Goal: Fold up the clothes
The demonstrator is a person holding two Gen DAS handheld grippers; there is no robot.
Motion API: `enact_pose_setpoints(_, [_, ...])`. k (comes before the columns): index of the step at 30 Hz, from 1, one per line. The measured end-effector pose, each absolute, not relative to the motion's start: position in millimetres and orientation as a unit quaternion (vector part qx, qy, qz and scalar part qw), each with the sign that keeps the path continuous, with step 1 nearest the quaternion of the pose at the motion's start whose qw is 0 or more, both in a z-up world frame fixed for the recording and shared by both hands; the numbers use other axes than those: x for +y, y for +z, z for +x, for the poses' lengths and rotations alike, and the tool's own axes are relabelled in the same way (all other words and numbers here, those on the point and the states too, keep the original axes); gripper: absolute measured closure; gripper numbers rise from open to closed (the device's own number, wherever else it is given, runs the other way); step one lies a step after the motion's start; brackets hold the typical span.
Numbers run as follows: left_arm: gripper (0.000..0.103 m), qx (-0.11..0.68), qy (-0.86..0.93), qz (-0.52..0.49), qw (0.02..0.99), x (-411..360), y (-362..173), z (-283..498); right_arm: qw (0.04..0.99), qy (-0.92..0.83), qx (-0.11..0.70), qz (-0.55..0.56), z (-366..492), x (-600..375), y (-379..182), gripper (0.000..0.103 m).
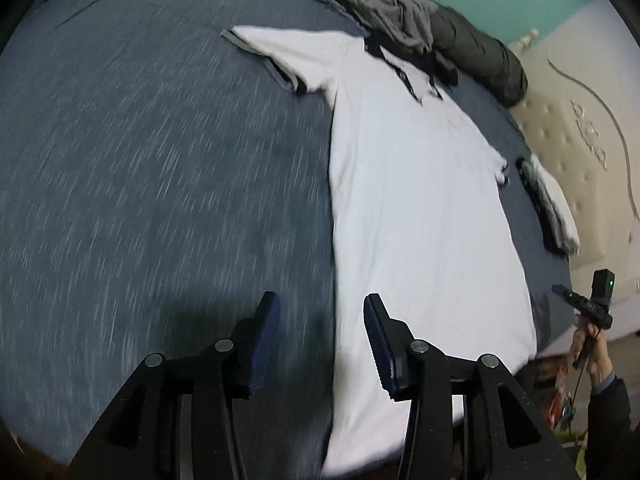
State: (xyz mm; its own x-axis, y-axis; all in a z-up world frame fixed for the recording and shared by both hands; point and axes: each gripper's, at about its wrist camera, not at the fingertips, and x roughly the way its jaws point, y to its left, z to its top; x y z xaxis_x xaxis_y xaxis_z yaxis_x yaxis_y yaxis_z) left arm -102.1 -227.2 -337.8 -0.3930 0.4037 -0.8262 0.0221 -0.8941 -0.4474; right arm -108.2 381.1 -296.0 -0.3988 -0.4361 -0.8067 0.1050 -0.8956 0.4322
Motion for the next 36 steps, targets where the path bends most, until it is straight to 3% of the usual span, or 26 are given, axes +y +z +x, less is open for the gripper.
enact_pose_setpoints(14, [0.056, -0.237, 0.807, -0.533, 0.098, -203.6, -372.0, -248.2, 0.124, -0.809, -0.266, 0.509, -266.2, 376.0, -323.5, 0.068])
enact_pose_setpoints(27, [0.057, -0.246, 0.805, -0.530, 0.102, -201.8, -400.5, -290.4, 0.085, -0.803, -0.313, 0.500, -344.9, 375.4, -362.2, 0.068])
enact_pose_setpoints(29, [0.057, -0.244, 0.806, -0.529, 0.104, -201.2, -401.1, -292.1, 0.085, -0.805, -0.313, 0.497, -350.0, 375.2, -366.2, 0.074])
enact_pose_setpoints(31, [0.057, -0.244, 0.806, -0.529, 0.106, -200.9, -401.8, -293.0, 0.084, -0.806, -0.311, 0.497, -352.6, 376.8, -368.5, 0.095])
enact_pose_setpoints(36, [0.057, -0.245, 0.807, -0.527, 0.107, -199.6, -403.3, -294.7, 0.081, -0.819, -0.286, 0.491, -356.9, 379.6, -360.1, 0.098])
